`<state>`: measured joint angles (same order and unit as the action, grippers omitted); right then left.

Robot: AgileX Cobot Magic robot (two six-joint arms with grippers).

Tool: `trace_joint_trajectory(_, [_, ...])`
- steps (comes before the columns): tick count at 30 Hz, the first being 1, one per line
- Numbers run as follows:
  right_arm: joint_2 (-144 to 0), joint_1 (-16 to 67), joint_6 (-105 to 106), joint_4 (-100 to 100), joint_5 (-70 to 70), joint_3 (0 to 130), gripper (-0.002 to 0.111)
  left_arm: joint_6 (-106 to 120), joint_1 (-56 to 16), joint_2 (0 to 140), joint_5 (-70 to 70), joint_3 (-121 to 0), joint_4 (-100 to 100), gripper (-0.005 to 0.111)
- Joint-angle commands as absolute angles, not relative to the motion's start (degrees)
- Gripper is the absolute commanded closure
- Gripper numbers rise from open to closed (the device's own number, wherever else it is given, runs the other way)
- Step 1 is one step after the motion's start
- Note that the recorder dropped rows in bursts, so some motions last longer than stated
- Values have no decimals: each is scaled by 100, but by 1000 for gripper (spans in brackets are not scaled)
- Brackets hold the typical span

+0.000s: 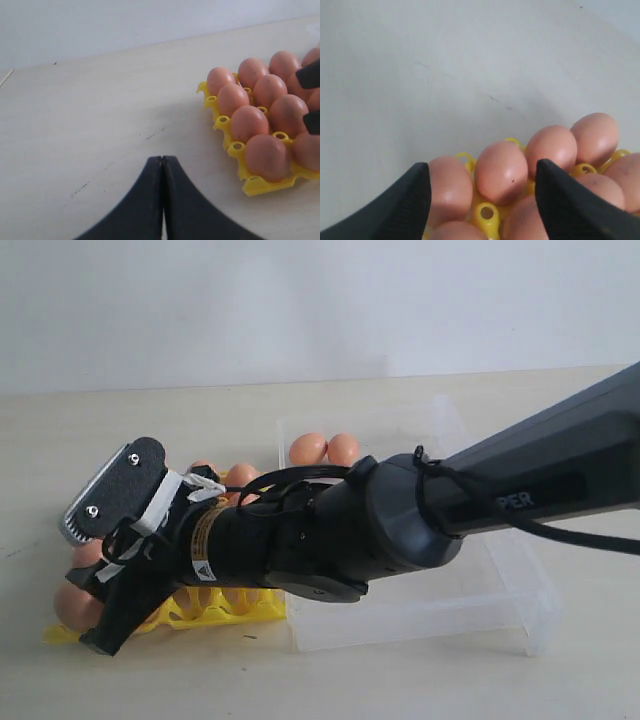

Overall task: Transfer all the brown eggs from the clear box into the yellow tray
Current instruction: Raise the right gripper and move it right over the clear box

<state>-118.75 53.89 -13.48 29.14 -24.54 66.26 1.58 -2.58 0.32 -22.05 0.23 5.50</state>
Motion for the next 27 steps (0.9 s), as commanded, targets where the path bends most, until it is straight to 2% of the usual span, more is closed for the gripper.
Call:
trace_joint_trajectory(1, [-11440,5252,-1639,2853,-2246,6595,48,130,-286,0,-2169,0,544,107])
trace_joint_trajectory(12, [-10399,4550,-2818,2855,-234,6605,51,130,-286,0,-2169,0,544,107])
trace_joint_trajectory(15, [-10220,4355,-2829,2776,717,6675,64,130,-286,0,-2169,0,544,107])
trace_joint_trajectory(20, [-10136,4043,-2547,2791,1917,6858,94,130,-286,0,-2169,0,544,107])
trace_joint_trajectory(23, [-10146,3898,-2285,2617,2447,6970,108,130,-286,0,-2169,0,544,107])
trace_joint_trajectory(27, [-10251,3553,-875,1276,3186,7291,108,130,-286,0,-2169,0,544,107])
